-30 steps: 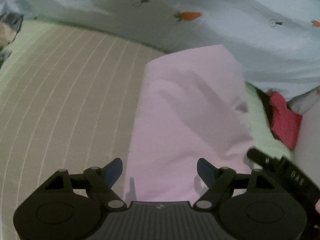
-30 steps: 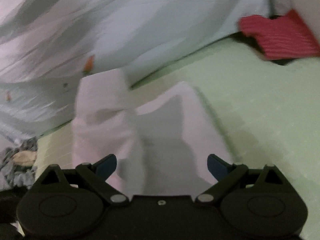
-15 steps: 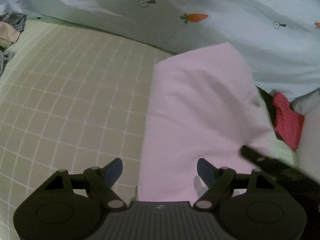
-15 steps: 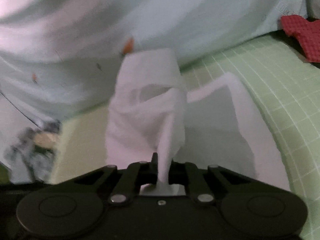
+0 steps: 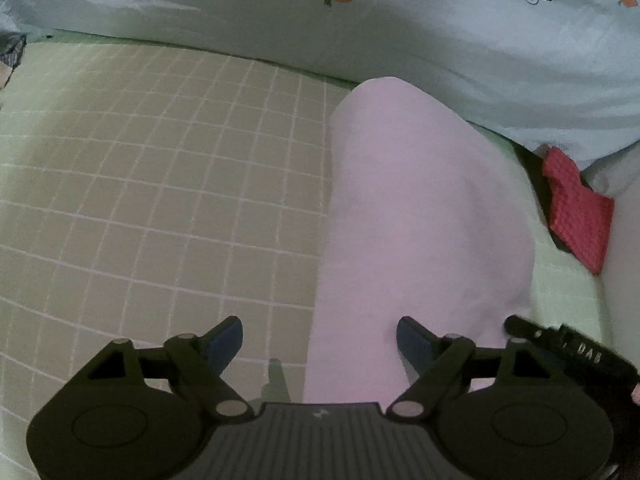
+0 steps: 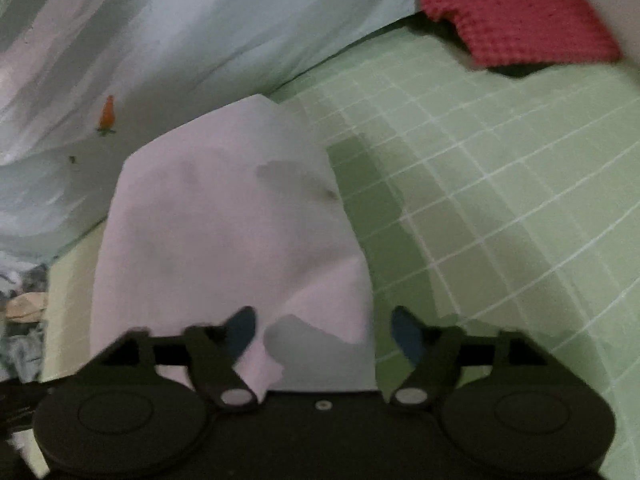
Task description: Fold clothes
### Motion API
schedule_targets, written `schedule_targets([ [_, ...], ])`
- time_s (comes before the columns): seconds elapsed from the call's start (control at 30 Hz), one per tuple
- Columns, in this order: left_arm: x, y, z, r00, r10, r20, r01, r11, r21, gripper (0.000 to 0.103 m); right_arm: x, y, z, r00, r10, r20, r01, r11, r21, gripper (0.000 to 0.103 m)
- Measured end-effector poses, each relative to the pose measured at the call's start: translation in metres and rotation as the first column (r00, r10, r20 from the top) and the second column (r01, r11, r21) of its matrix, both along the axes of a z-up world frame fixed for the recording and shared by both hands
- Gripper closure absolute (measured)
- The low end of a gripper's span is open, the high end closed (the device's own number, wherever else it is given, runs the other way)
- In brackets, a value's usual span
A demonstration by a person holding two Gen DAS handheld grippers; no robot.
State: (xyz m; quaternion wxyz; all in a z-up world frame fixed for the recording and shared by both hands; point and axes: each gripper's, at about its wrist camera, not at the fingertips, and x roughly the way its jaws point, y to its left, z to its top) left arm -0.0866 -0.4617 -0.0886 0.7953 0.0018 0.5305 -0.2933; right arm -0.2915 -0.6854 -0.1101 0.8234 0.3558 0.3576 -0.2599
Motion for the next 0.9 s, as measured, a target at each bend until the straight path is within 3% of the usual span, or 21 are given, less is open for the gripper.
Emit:
schedule_targets([
  [0.23, -0.001, -0.018, 0.001, 0.998, -0.058, 0.021, 0.058, 0.998, -0.023, 0.012, 0.014, -0.010, -0.013, 0.996, 0.090, 0.023, -0.091, 0.994, 0.053, 0.018],
  [0.47, 0.019, -0.040, -0.012, 0.989, -0.150, -0.003, 0.150, 0.988, -0.035, 0.005, 0.036, -0.015, -0.020, 0.998, 0.064, 0.011, -0.065, 0.994, 0.083, 0.008],
  [0.53, 0.027, -0.043, -0.019, 0.986, -0.161, -0.032, 0.159, 0.986, -0.057, 0.003, 0.041, -0.012, -0.023, 0.998, 0.057, -0.001, -0.056, 0.995, 0.086, 0.001],
  [0.73, 0.049, -0.051, -0.042, 0.972, -0.194, -0.129, 0.175, 0.974, -0.143, 0.002, 0.056, -0.007, -0.022, 0.998, 0.049, -0.028, -0.047, 0.997, 0.066, 0.000],
  [0.77, 0.053, -0.050, -0.047, 0.969, -0.194, -0.155, 0.167, 0.971, -0.170, 0.009, 0.058, -0.007, -0.022, 0.998, 0.049, -0.026, -0.047, 0.996, 0.071, 0.000],
  [0.8, 0.056, -0.050, -0.051, 0.964, -0.195, -0.180, 0.159, 0.968, -0.197, 0.017, 0.059, -0.007, -0.022, 0.998, 0.050, -0.023, -0.048, 0.996, 0.075, 0.003],
  [0.87, 0.056, -0.048, -0.053, 0.960, -0.198, -0.197, 0.151, 0.962, -0.229, 0.037, 0.057, -0.005, -0.020, 0.999, 0.042, -0.009, -0.041, 0.996, 0.075, 0.028],
  [0.9, 0.053, -0.050, -0.050, 0.961, -0.208, -0.182, 0.165, 0.960, -0.225, 0.042, 0.052, -0.005, -0.019, 1.000, 0.019, 0.000, -0.019, 0.997, 0.080, 0.054],
])
